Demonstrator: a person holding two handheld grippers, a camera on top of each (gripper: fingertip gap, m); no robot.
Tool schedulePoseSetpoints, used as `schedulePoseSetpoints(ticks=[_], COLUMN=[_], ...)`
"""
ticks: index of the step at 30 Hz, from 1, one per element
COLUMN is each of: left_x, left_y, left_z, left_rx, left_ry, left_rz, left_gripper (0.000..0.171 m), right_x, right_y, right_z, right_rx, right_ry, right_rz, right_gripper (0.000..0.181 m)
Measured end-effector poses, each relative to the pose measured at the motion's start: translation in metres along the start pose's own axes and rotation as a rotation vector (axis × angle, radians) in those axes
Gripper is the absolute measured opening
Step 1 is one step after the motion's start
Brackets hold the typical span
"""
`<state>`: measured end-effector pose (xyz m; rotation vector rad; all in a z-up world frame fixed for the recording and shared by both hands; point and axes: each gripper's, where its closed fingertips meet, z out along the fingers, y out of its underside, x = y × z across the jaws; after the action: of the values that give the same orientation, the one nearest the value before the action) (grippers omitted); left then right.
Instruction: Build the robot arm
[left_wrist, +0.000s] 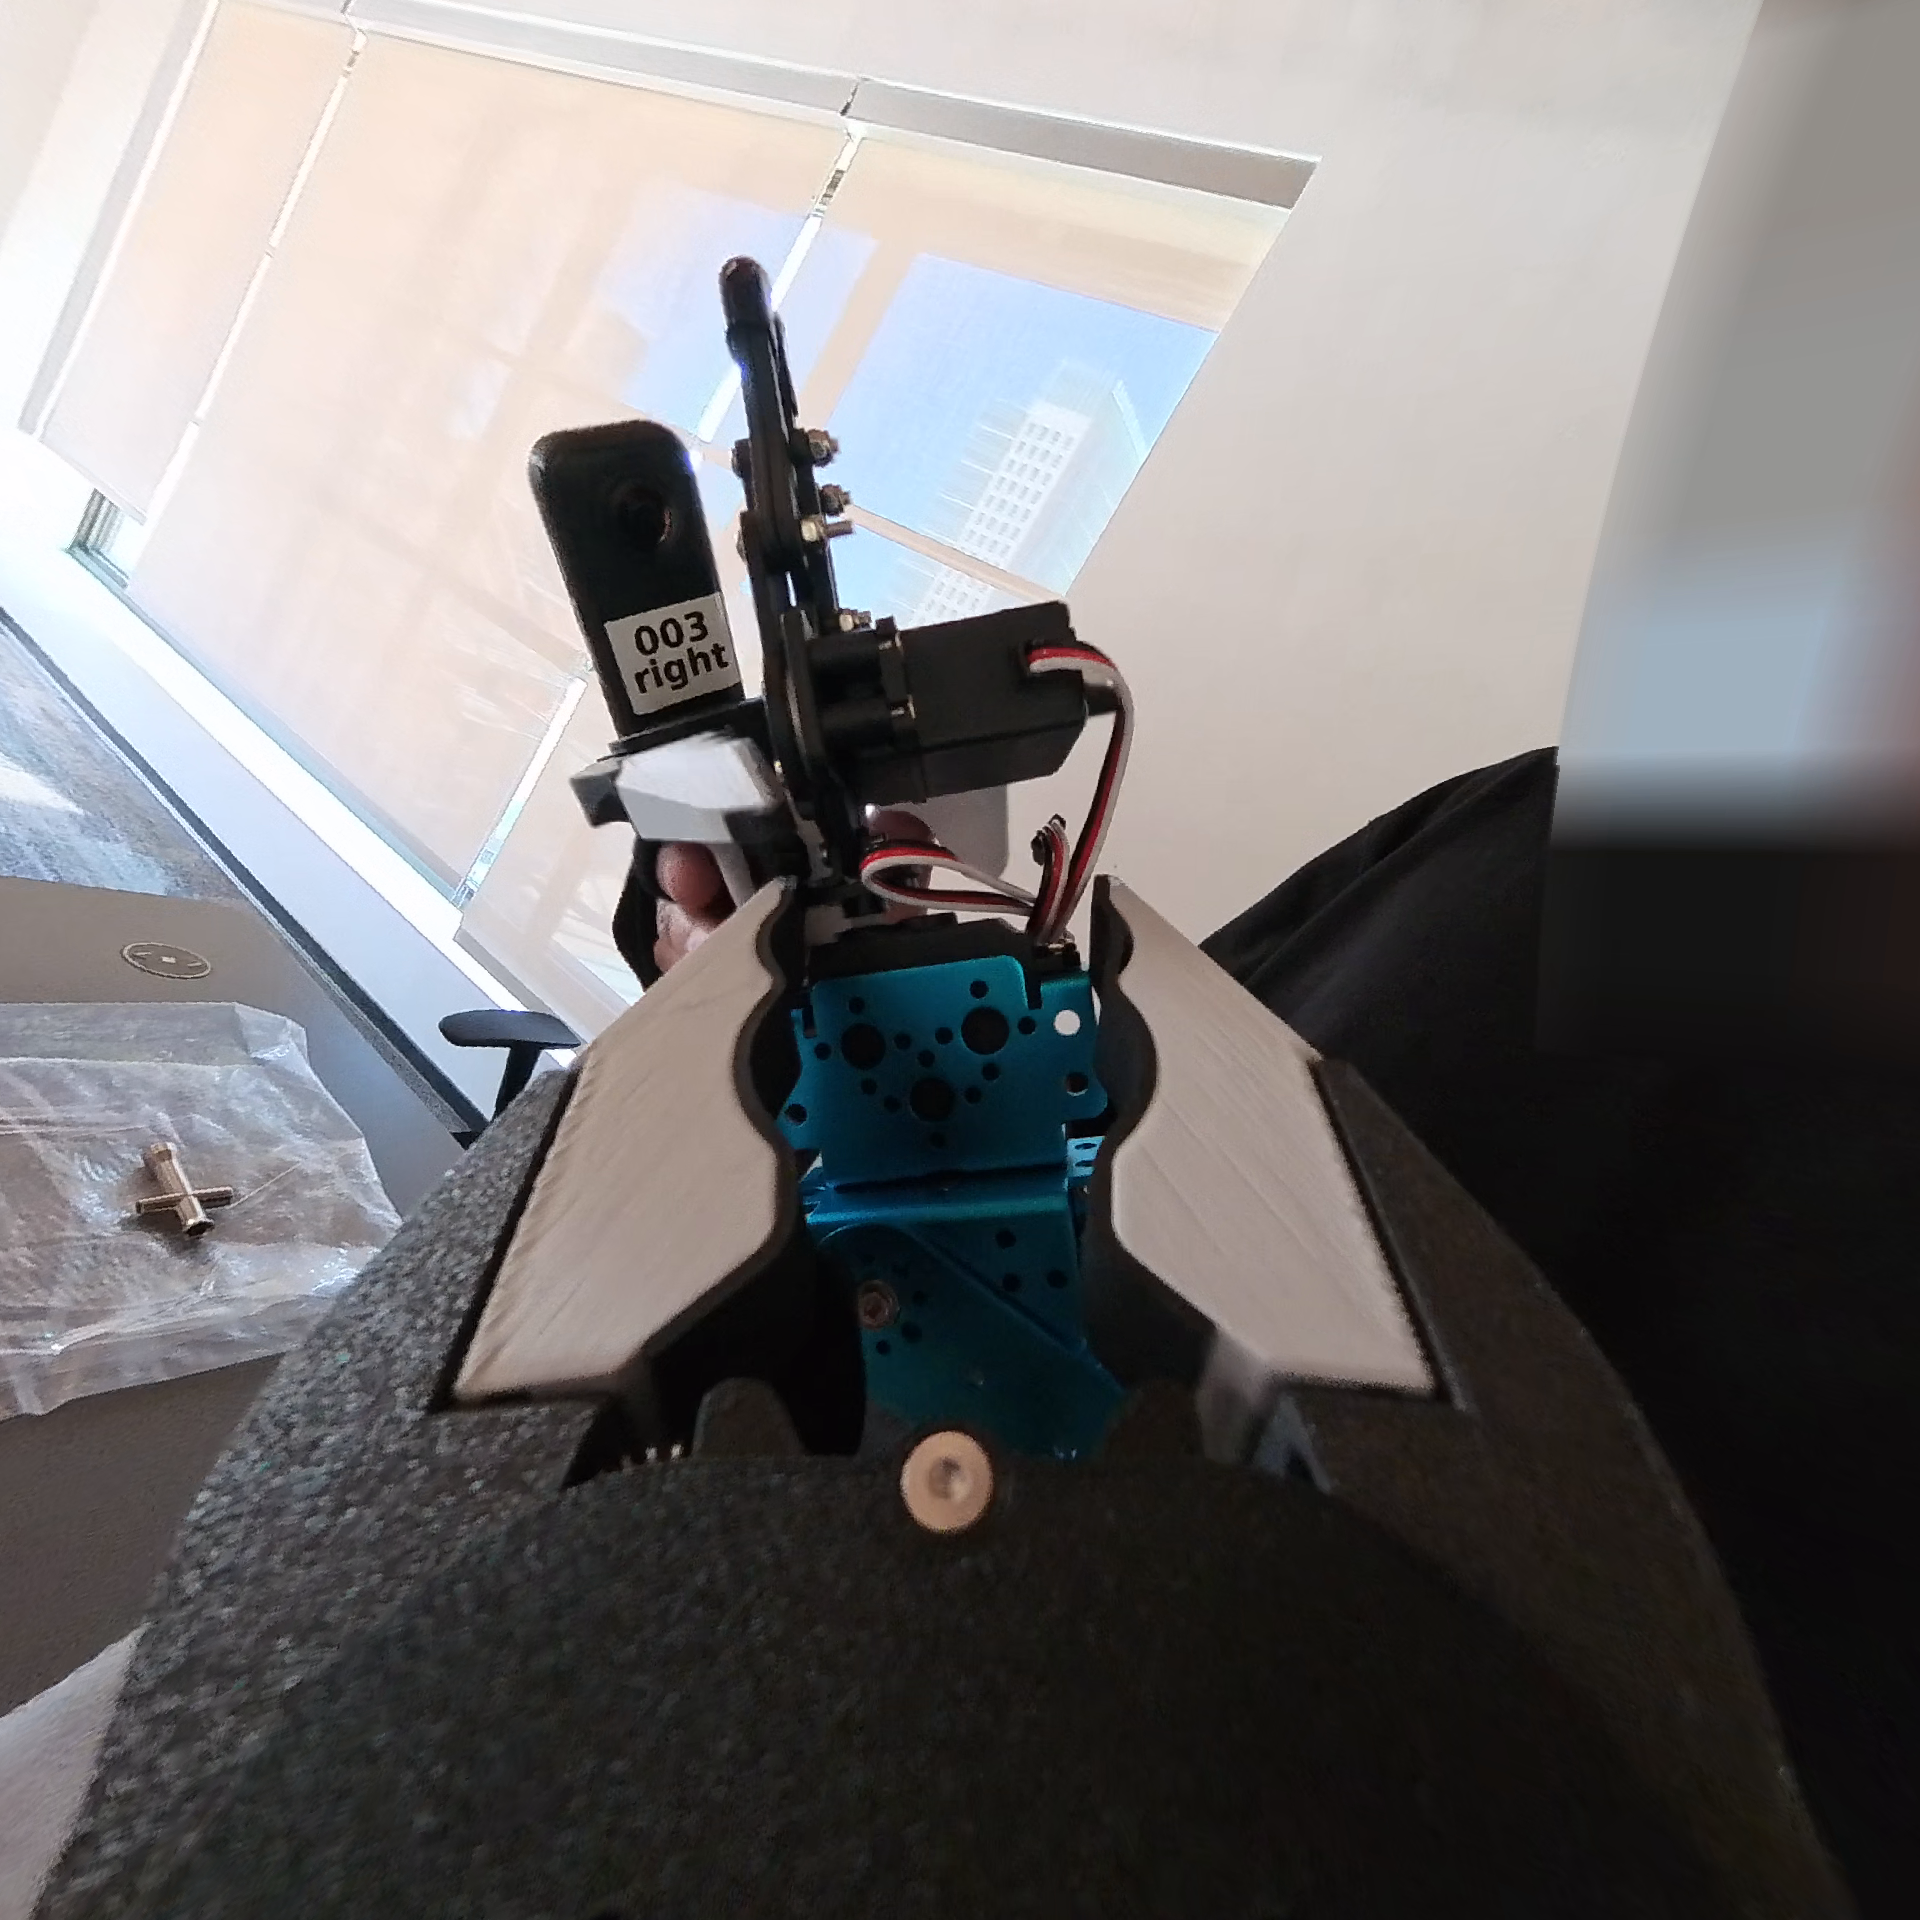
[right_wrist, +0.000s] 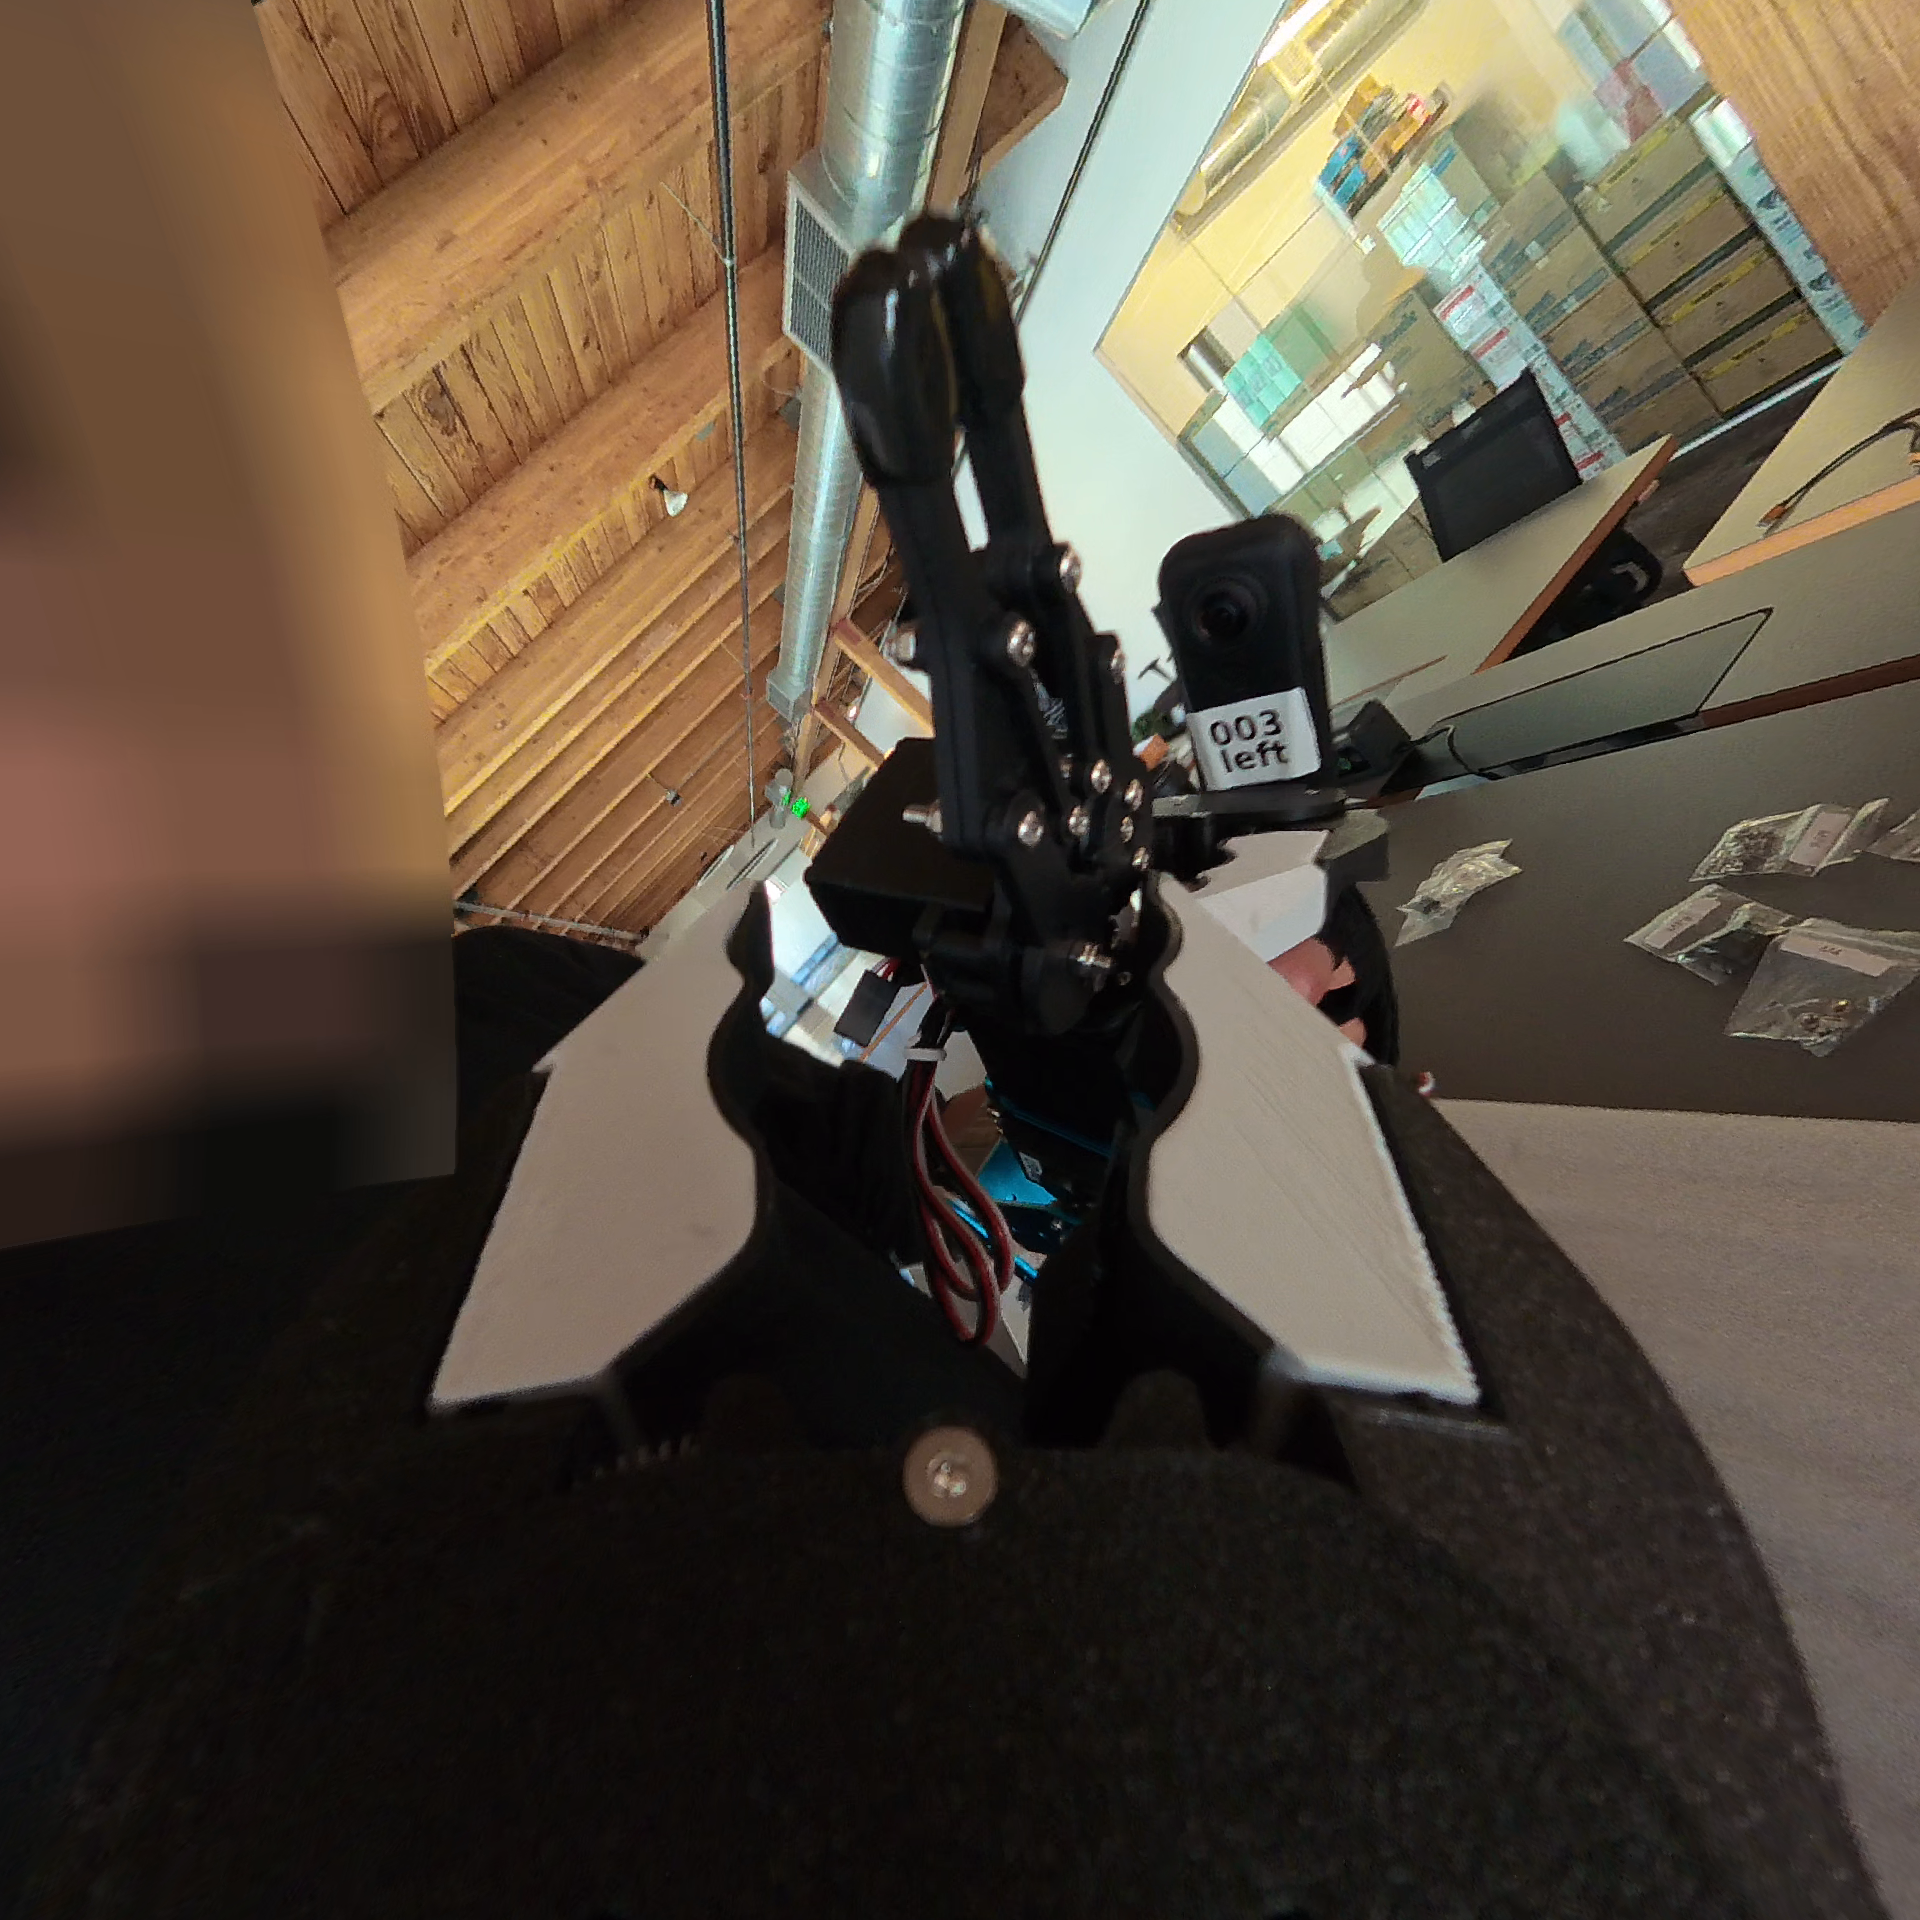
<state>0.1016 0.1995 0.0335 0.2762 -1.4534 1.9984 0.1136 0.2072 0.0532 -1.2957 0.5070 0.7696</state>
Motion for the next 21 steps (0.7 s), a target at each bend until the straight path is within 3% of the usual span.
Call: schedulePoseSetpoints(ticks=[5, 11, 16, 21], left_x=[-0.002, -0.007, -0.011, -0.017], left_y=[0.0, -0.001, 0.0, 0.0], left_z=[0.0, -0.002, 0.0, 0.002], left_rx=[-0.011, -0.019, -0.033, -0.04], left_ry=[-0.029, -0.082, -0.106, -0.115], left_rz=[0.003, -0.021, -0.05, -0.112], left_gripper=[0.053, 0.052, 0.05, 0.05], right_x=[0.008, 0.002, 0.014, 0.019], right_y=[-0.016, -0.018, -0.017, -0.018], right_z=[-0.012, -0.004, -0.008, -0.014], right_rx=[0.06, -0.038, -0.057, -0.029], right_ry=[0.132, 0.357, 0.395, 0.314], right_rz=[-0.035, -0.187, -0.133, -0.046], right_gripper=[0.069, 0.077, 0.059, 0.056])
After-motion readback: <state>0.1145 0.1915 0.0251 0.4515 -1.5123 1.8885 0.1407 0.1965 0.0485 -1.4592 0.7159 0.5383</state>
